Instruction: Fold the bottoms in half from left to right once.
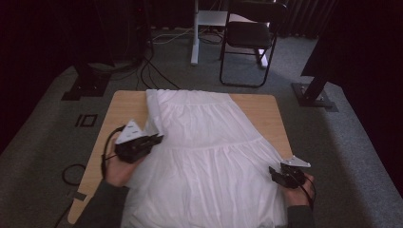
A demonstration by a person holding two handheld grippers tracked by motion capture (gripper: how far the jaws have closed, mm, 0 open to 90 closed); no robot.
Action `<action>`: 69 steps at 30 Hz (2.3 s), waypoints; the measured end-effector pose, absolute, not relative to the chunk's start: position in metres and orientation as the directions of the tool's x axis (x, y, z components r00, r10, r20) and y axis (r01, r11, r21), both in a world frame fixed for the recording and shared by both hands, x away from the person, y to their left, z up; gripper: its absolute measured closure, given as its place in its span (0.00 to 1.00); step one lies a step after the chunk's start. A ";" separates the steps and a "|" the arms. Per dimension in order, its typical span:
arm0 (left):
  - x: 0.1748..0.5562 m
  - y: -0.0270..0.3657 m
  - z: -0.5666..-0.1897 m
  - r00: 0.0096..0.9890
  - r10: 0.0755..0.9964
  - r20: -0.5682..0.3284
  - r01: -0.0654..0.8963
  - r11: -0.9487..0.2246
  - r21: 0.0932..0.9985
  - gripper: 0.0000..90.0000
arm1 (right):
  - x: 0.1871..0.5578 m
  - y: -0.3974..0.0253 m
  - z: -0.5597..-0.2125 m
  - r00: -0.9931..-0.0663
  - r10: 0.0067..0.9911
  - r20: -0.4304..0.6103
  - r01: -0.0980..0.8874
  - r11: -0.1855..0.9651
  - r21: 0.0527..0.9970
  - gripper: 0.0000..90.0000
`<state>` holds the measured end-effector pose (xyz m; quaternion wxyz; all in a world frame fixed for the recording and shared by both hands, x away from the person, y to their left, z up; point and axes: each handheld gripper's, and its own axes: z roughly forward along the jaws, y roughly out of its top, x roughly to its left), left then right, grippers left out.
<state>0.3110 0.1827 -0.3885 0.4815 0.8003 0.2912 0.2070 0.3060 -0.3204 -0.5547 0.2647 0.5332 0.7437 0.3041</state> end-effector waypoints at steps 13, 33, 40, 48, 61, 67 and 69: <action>0.336 0.039 -0.411 0.902 0.429 -0.045 0.245 -0.422 0.873 0.97 | 0.307 -0.318 -0.556 -0.294 0.952 -0.086 0.632 0.262 0.730 0.49; 0.331 0.165 -0.475 0.635 0.765 0.112 0.421 -0.464 0.780 0.57 | 0.327 -0.214 -0.510 -0.536 0.844 -0.019 0.529 0.354 0.771 0.54; 0.320 0.210 -0.515 0.523 0.850 0.065 0.552 -0.396 0.733 0.53 | 0.349 -0.178 -0.515 -0.543 0.838 0.042 0.604 0.356 0.713 0.43; 0.318 0.201 -0.544 0.545 0.838 -0.024 0.609 -0.377 0.697 0.48 | 0.345 -0.167 -0.540 -0.583 0.801 0.139 0.665 0.371 0.649 0.72; 0.297 0.193 -0.493 0.577 0.814 -0.062 0.474 -0.272 0.838 0.98 | 0.318 -0.201 -0.473 -0.595 0.803 0.027 0.475 0.324 0.818 0.97; 0.297 0.160 -0.477 0.628 0.778 0.001 0.410 -0.332 0.849 0.74 | 0.311 -0.260 -0.428 -0.405 0.914 -0.031 0.368 0.194 0.910 0.97; 0.300 0.149 -0.481 0.631 0.775 0.011 0.412 -0.348 0.842 0.70 | 0.321 -0.277 -0.438 -0.350 0.935 -0.049 0.421 0.204 0.884 0.96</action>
